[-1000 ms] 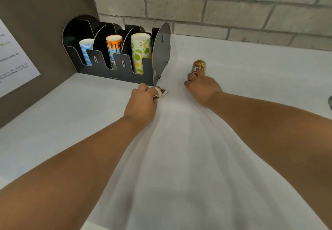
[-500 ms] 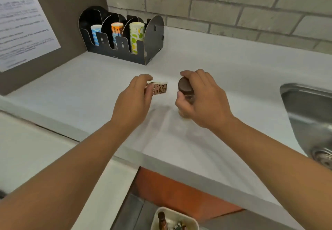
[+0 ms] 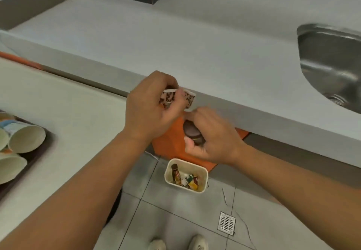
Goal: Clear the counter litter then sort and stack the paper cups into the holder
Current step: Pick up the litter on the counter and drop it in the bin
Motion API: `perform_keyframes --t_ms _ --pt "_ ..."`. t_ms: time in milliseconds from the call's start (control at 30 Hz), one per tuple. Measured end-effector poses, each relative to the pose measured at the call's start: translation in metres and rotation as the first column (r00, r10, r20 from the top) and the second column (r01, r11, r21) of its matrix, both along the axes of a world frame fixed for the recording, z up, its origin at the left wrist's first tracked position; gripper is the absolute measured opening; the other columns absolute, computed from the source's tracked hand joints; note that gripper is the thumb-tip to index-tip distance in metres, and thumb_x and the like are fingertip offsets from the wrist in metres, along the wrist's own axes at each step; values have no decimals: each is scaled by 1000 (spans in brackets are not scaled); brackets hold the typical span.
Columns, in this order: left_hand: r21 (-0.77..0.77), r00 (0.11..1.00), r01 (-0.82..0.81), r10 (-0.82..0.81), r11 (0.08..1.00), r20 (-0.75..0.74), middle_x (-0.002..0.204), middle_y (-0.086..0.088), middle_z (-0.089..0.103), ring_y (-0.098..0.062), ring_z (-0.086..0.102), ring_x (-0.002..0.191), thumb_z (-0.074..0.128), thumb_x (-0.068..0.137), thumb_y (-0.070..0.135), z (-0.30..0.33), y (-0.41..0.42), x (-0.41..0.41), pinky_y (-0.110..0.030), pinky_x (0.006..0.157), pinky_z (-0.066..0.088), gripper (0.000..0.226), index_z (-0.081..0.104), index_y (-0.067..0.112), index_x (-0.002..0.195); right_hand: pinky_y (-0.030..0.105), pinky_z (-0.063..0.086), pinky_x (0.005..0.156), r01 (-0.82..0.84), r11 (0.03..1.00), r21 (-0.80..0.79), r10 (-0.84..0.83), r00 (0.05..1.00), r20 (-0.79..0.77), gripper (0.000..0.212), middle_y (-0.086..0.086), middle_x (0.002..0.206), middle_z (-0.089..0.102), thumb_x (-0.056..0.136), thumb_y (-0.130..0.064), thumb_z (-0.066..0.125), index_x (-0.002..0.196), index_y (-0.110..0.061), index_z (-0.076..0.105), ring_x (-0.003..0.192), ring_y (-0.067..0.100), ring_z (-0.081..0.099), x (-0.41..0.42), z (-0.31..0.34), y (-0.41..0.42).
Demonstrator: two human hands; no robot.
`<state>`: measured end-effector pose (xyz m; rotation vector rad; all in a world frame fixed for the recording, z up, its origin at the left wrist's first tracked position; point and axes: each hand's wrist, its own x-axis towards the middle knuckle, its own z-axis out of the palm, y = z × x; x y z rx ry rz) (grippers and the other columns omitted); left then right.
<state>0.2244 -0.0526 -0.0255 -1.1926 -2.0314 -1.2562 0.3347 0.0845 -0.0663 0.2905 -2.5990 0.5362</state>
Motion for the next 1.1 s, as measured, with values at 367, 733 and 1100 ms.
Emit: perform_keyframes --t_ms 367,733,1100 --pt "-481 873 138 123 866 471 100 2 58 -18 55 91 53 95 27 -300 -16 32 -43 74 51 14 49 19 105 40 47 83 320 947 13 -237 674 700 35 4 107 56 85 -34 63 115 -18 52 102 23 50 27 -312 -1" --pt "-670 829 235 214 704 517 104 -6 63 -25 60 91 63 90 27 -538 8 28 -34 73 49 19 58 14 104 30 42 94 481 873 72 -330 476 815 50 10 123 52 84 -21 67 131 -13 53 111 29 54 29 -533 11" --pt "-740 733 373 311 559 605 119 -12 66 -27 63 104 61 93 31 -600 39 24 -35 91 51 46 52 12 133 27 38 97 559 829 -15 -305 476 825 51 3 136 42 92 -26 59 139 -15 45 118 24 51 29 -565 24"
